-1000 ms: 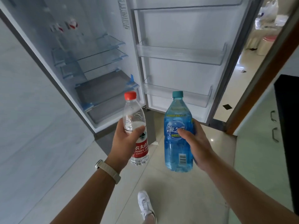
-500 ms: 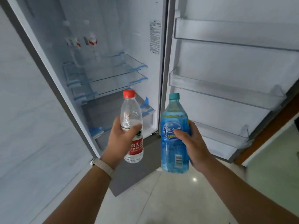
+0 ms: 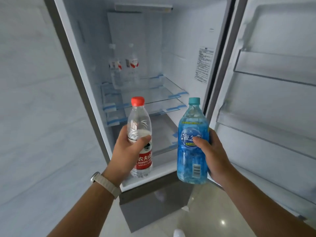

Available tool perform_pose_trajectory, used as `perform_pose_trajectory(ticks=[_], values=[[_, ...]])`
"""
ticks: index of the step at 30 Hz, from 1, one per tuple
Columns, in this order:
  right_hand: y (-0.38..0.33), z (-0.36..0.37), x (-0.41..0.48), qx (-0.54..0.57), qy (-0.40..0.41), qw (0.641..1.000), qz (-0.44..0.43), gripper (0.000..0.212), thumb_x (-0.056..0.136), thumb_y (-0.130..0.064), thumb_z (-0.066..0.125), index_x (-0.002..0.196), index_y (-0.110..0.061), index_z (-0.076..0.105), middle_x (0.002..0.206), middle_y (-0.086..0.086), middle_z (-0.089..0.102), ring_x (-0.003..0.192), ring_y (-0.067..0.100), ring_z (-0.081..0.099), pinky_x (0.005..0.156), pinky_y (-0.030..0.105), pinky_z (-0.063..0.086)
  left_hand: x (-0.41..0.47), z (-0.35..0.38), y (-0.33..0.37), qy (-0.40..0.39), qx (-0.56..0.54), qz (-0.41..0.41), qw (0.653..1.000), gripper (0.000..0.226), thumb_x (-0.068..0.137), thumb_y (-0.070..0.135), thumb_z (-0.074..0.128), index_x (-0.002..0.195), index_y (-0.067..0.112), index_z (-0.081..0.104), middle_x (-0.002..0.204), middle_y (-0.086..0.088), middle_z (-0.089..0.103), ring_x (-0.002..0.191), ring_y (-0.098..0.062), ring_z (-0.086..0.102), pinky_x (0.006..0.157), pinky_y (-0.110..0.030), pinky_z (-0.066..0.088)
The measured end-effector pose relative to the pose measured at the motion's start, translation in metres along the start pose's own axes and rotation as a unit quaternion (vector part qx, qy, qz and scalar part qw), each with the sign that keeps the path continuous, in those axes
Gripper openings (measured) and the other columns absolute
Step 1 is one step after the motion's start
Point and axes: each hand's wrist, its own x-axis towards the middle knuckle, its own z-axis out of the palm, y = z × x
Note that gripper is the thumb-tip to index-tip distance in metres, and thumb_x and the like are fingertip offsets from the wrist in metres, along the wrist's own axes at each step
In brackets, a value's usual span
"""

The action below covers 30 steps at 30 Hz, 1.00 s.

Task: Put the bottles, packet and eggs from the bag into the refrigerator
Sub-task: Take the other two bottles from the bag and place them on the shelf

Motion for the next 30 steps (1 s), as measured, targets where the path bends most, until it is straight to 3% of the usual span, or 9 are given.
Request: perform_pose_trajectory(ticks=[5, 13, 18, 24, 30], values=[[0.008, 0.013, 0.056, 0.007, -0.024, 1.000, -0.009, 0.068, 0.058, -0.044, 0.076, 0.118, -0.020, 0.056, 0.106, 0.012, 0.069, 0.092, 0.028, 0.071, 0.076, 0.045, 0.057, 0.040, -0.001, 0.005, 0.027, 0.014, 0.010, 0.999, 0.034, 0.085, 0.020, 0.073, 0.114, 0.029, 0.058, 0.095, -0.001, 0.073, 0.084, -0.021, 0.073, 0.075, -0.040, 0.058], [0.001, 0.037, 0.157, 0.014, -0.107, 0.993, -0.045, 0.068, 0.060, -0.044, 0.075, 0.119, -0.017, 0.054, 0.099, 0.000, 0.072, 0.091, 0.022, 0.072, 0.071, 0.032, 0.056, 0.124, 0.007, 0.031, 0.084, 0.037, 0.035, 0.995, 0.040, 0.083, 0.024, 0.076, 0.119, 0.026, 0.057, 0.101, -0.004, 0.073, 0.088, -0.022, 0.073, 0.080, -0.043, 0.058], [-0.007, 0.057, 0.211, 0.029, -0.146, 0.988, -0.051, 0.061, 0.064, -0.042, 0.076, 0.119, -0.025, 0.054, 0.104, 0.000, 0.071, 0.095, 0.023, 0.071, 0.077, 0.043, 0.058, 0.167, 0.011, 0.043, 0.127, 0.033, 0.053, 0.990, 0.033, 0.084, 0.016, 0.073, 0.113, 0.025, 0.059, 0.094, -0.002, 0.073, 0.084, -0.020, 0.073, 0.074, -0.037, 0.057], [-0.013, 0.089, 0.255, 0.034, -0.158, 0.984, -0.074, 0.046, 0.072, -0.026, 0.071, 0.114, -0.024, 0.053, 0.095, -0.009, 0.072, 0.087, 0.015, 0.072, 0.067, 0.027, 0.057, 0.207, 0.005, 0.050, 0.206, 0.010, 0.053, 0.977, 0.035, 0.082, 0.021, 0.076, 0.112, 0.022, 0.058, 0.098, -0.007, 0.072, 0.084, -0.025, 0.074, 0.077, -0.046, 0.060], [-0.016, 0.115, 0.292, 0.039, -0.134, 0.986, -0.093, 0.054, 0.073, -0.025, 0.074, 0.121, -0.018, 0.050, 0.099, -0.004, 0.072, 0.089, 0.015, 0.072, 0.068, 0.028, 0.058, 0.248, -0.006, 0.053, 0.257, 0.017, 0.067, 0.964, 0.041, 0.079, 0.023, 0.078, 0.114, 0.026, 0.057, 0.100, -0.001, 0.072, 0.086, -0.021, 0.073, 0.075, -0.044, 0.060]])
